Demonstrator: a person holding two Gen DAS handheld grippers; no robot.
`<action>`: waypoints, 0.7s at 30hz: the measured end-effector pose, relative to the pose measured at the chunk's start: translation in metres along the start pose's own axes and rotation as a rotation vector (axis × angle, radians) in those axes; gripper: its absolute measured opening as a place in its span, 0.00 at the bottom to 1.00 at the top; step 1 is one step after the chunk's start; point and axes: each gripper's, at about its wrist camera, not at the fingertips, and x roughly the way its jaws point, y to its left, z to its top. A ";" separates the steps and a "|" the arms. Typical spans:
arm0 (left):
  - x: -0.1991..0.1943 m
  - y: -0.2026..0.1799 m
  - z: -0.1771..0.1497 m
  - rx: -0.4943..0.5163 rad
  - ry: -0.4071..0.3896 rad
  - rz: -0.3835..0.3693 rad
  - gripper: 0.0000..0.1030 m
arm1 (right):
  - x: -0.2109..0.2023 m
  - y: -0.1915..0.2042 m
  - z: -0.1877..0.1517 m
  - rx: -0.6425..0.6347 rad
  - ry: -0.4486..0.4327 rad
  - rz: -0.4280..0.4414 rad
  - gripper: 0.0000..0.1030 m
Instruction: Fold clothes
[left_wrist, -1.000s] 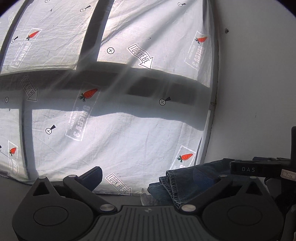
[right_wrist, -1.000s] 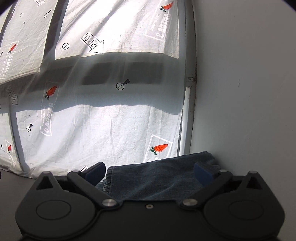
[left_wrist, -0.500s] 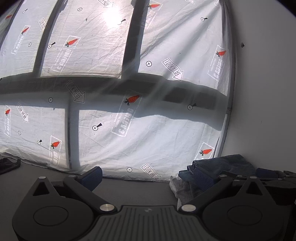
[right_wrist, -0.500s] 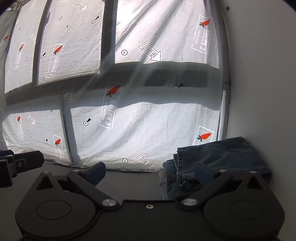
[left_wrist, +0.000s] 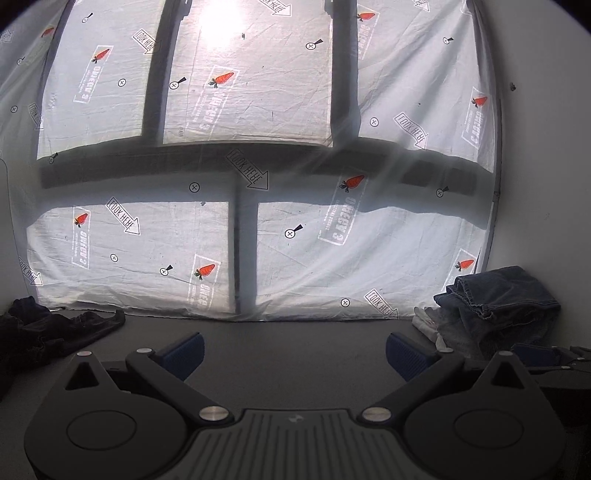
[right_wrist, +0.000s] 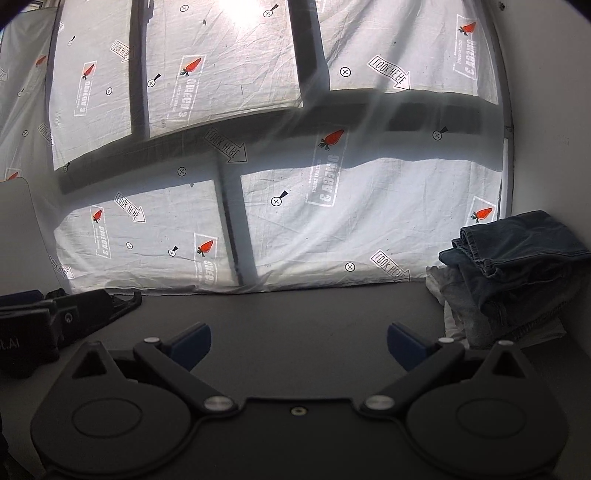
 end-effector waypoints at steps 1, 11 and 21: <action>-0.008 0.016 -0.003 0.000 0.007 0.002 1.00 | -0.003 0.013 -0.003 -0.003 0.007 -0.002 1.00; -0.062 0.104 -0.028 0.001 0.068 0.009 1.00 | -0.047 0.115 -0.047 0.004 0.094 -0.034 1.00; -0.096 0.130 -0.056 -0.018 0.133 -0.006 1.00 | -0.087 0.159 -0.080 -0.031 0.133 -0.074 1.00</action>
